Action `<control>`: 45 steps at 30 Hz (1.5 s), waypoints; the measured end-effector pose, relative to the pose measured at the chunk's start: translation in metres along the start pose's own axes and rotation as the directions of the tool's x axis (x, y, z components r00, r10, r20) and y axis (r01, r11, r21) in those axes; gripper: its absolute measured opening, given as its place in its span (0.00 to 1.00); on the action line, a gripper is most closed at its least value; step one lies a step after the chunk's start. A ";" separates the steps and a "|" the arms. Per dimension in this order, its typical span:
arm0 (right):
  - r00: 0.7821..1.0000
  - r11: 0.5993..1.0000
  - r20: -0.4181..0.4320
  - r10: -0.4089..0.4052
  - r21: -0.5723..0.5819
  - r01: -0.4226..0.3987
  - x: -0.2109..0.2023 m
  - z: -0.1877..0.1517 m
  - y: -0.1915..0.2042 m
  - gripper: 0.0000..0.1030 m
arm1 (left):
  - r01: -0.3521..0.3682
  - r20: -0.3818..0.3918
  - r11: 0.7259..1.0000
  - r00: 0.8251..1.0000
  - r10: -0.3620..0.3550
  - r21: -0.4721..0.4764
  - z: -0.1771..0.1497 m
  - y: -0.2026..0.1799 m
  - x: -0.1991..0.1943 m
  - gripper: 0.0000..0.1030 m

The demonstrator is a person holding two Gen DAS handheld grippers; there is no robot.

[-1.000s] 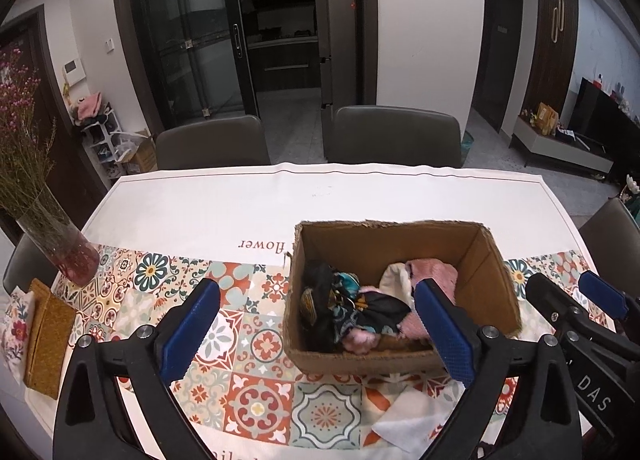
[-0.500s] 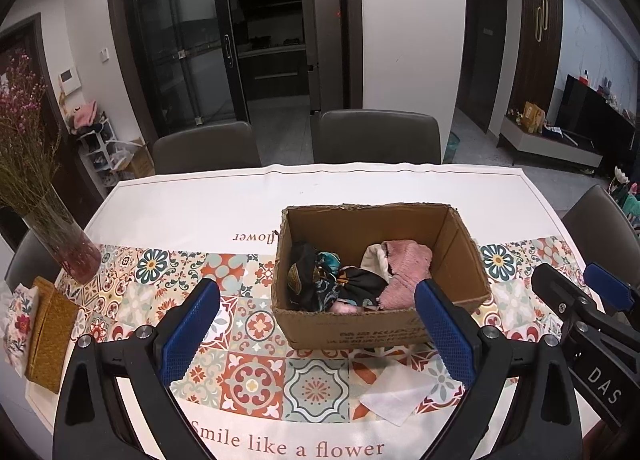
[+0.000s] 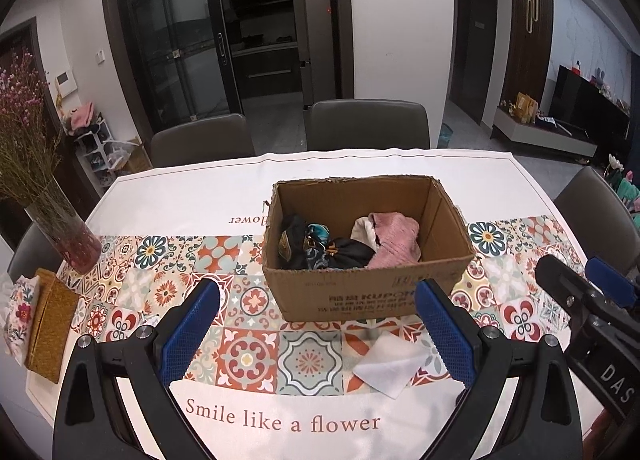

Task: Organize soft objects
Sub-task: 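Withdraw both tools back from the box, then move the left tool toward the white tissue while the right approaches the hair tie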

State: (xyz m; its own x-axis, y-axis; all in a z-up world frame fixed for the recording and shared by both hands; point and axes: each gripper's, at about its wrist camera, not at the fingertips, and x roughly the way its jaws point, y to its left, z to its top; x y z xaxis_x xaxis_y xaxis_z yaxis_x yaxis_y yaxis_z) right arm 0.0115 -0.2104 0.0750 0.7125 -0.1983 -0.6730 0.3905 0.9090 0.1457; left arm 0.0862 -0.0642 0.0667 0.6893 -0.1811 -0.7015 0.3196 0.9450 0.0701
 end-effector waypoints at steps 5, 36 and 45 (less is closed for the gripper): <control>1.000 1.000 -0.003 -0.012 0.015 0.012 -0.006 -0.015 -0.010 0.70 | 0.009 0.006 1.000 1.000 -0.009 0.017 -0.013 -0.009 -0.005 0.97; 0.984 0.991 -0.138 -0.112 0.050 0.120 0.036 -0.107 -0.066 0.70 | 0.106 -0.112 0.988 0.989 -0.093 0.115 -0.098 -0.057 0.057 0.97; 0.973 0.989 -0.189 -0.129 0.052 0.141 0.060 -0.127 -0.074 0.70 | 0.141 -0.166 0.982 0.979 -0.118 0.130 -0.115 -0.069 0.088 0.96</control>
State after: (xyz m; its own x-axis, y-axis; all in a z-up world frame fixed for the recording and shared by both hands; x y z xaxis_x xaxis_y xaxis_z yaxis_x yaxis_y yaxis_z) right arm -0.0486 -0.2432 -0.0682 0.5328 -0.2408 -0.8113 0.5167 0.8518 0.0866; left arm 0.0502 -0.1141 -0.0814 0.5291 -0.2437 -0.8128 0.4951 0.8666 0.0624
